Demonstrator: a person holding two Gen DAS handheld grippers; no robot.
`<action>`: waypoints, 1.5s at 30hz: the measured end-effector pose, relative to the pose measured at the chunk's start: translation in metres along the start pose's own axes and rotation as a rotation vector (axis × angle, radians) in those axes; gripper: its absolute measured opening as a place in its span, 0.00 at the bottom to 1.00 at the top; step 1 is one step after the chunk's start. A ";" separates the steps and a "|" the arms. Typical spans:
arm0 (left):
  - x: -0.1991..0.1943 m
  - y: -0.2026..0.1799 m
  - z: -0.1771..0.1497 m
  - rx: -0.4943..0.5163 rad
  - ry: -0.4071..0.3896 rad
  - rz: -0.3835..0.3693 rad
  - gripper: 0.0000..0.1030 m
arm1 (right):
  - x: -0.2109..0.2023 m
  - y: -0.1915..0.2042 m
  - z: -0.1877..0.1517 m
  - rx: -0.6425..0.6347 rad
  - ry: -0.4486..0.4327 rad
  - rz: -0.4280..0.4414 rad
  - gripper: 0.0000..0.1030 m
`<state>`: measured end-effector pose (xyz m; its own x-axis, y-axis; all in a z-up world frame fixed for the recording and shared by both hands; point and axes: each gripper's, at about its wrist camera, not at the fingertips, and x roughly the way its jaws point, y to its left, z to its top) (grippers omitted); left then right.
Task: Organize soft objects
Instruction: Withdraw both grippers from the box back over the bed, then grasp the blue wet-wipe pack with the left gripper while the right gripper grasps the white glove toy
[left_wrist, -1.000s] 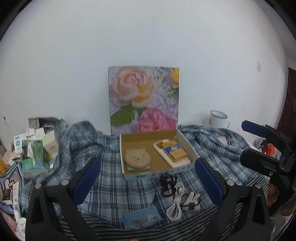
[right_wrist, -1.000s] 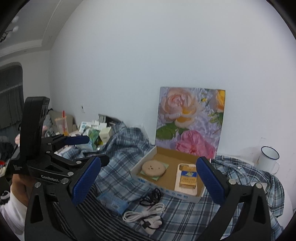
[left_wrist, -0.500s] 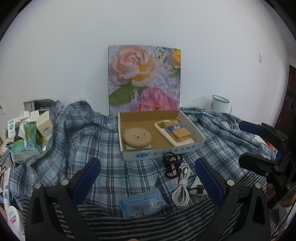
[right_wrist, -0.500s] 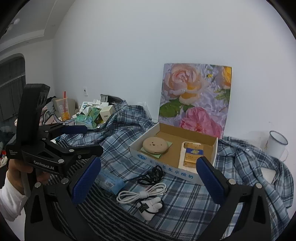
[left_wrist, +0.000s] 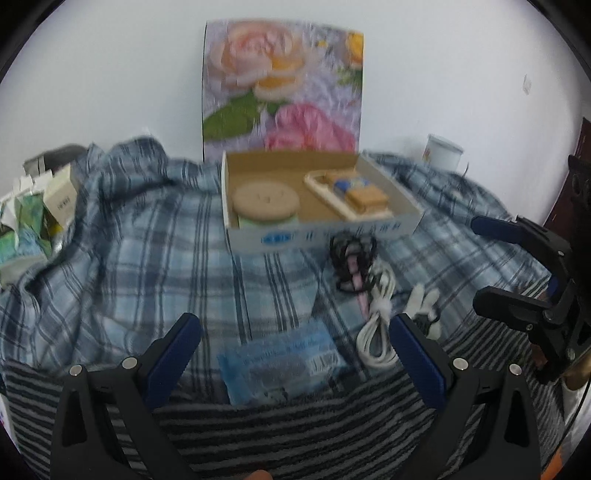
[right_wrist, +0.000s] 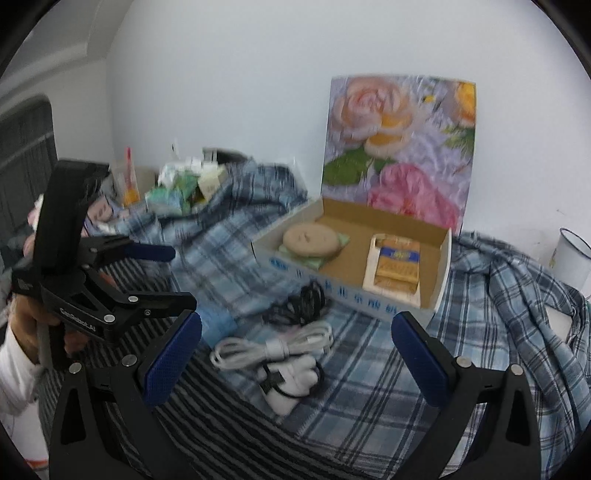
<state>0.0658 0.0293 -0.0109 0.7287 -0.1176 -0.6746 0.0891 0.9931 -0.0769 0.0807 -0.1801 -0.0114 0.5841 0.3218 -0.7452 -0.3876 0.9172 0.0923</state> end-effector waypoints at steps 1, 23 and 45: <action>0.005 -0.001 -0.002 -0.002 0.018 0.006 1.00 | 0.005 -0.001 -0.004 0.002 0.020 0.002 1.00; 0.046 0.004 -0.018 -0.039 0.177 0.061 0.80 | 0.053 0.005 -0.026 -0.039 0.255 0.006 0.79; 0.027 -0.001 -0.017 -0.023 0.072 0.043 0.77 | 0.041 0.002 -0.025 -0.022 0.218 0.006 0.34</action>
<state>0.0739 0.0251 -0.0414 0.6810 -0.0752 -0.7285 0.0427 0.9971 -0.0631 0.0863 -0.1711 -0.0584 0.4145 0.2662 -0.8703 -0.4075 0.9093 0.0840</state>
